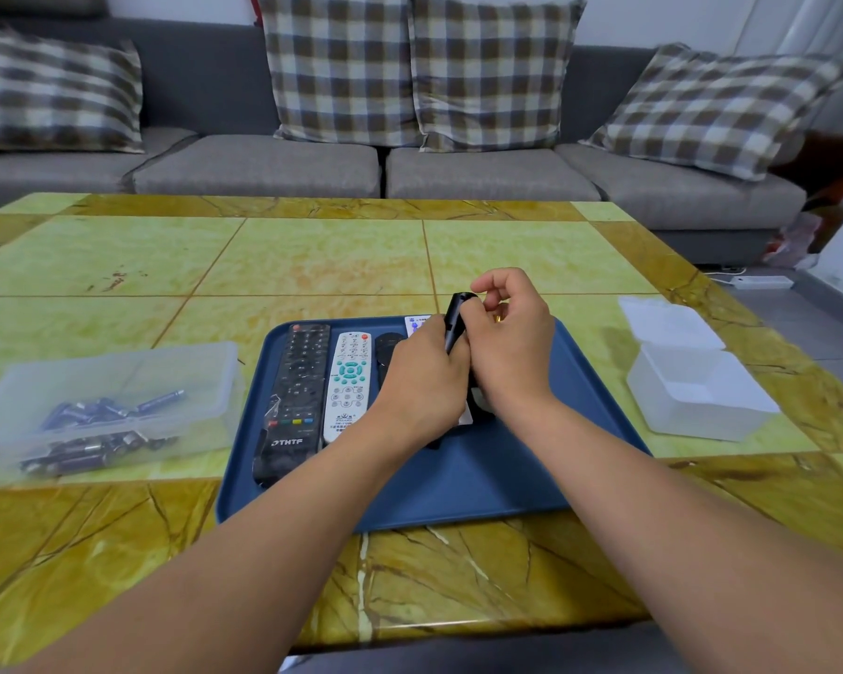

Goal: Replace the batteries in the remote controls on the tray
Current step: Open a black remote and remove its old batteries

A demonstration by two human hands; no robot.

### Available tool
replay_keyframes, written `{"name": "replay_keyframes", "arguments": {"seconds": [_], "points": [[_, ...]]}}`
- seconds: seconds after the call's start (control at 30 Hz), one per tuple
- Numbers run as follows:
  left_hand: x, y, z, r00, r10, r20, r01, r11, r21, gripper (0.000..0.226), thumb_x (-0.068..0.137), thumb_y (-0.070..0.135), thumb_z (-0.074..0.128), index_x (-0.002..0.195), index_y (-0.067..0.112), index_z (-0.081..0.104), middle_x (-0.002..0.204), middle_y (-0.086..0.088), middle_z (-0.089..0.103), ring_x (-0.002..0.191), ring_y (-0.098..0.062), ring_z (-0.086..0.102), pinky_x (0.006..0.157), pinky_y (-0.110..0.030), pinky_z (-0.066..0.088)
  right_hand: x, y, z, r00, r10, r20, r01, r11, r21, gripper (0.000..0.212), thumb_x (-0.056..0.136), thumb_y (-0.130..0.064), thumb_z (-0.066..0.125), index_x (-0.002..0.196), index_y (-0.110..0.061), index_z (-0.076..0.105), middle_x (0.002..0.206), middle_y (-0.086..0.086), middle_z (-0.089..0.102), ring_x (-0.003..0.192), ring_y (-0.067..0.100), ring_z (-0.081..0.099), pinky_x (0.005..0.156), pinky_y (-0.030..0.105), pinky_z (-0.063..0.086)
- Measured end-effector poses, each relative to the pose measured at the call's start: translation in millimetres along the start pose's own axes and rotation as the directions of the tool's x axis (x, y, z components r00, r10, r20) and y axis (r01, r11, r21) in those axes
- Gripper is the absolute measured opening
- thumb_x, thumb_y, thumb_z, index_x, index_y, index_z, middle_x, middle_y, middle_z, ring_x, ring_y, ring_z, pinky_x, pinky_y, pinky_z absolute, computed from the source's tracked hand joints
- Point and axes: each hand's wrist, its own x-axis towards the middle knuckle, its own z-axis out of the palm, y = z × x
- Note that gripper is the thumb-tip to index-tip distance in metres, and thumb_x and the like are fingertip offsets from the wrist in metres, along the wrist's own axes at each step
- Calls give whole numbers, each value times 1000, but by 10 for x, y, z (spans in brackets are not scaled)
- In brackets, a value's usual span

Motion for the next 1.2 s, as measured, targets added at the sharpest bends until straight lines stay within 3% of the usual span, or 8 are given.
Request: {"name": "replay_keyframes", "arguments": {"seconds": [0.17,0.3,0.47,0.73,0.9,0.97,1.07,1.2], "points": [[-8,2,2,1000,-20,-8,19,1000,-24,25,99,29,44,83,9,45,80,-20,65,62,-27,53,58,-45,51,-11,-16,7,999,42,9,-42,998,47,17,83,-1,59,90,-16,64,67,-5,45,62,8,42,59,19,41],[24,-2,-24,999,-21,-44,22,1000,23,24,101,25,43,86,7,45,79,-13,59,59,-21,48,46,-27,43,-66,-49,36,998,58,5,-58,996,65,22,84,-4,64,100,-19,63,64,-6,44,58,5,43,61,17,43],[45,20,-40,998,-13,-66,13,1000,-5,19,98,23,43,87,7,46,81,-17,63,60,-27,54,54,-49,51,-67,-71,34,993,73,-88,-72,997,16,14,77,-16,76,86,-20,66,74,-6,65,65,8,58,62,28,51],[65,-4,-42,998,-22,-50,22,1000,4,24,102,29,45,84,12,44,79,-10,60,60,-24,54,45,-30,45,-50,-66,56,986,121,-118,-120,993,17,11,77,-12,71,80,-16,62,74,-1,68,65,12,61,65,33,54],[63,8,-47,999,-43,-33,41,998,-46,25,104,32,46,90,11,49,79,-9,60,56,-18,55,39,-19,41,-97,-109,100,944,322,-68,-304,933,192,12,90,-15,68,100,-18,61,78,-2,74,66,11,67,64,30,56],[76,43,-26,996,-89,-3,87,983,-163,21,104,29,45,96,11,51,76,-10,59,48,-17,54,41,-23,44,31,-159,51,863,501,-65,-441,810,386,9,95,-11,60,102,-14,63,78,-1,71,47,8,55,46,27,47],[91,117,-38,980,-187,67,199,913,-357,24,104,31,47,98,10,55,67,-11,59,44,-20,53,42,-27,45,276,-159,-224,649,735,197,-651,403,643,19,100,-5,46,108,-9,63,66,0,52,31,5,28,29,18,25],[22,210,-49,933,-270,236,351,820,-451,26,99,27,48,96,5,60,61,-11,59,44,-22,51,45,-27,46,438,-42,-735,526,672,521,-702,-3,713,26,101,-2,35,105,-8,59,57,-2,45,33,8,22,27,16,18]]}}
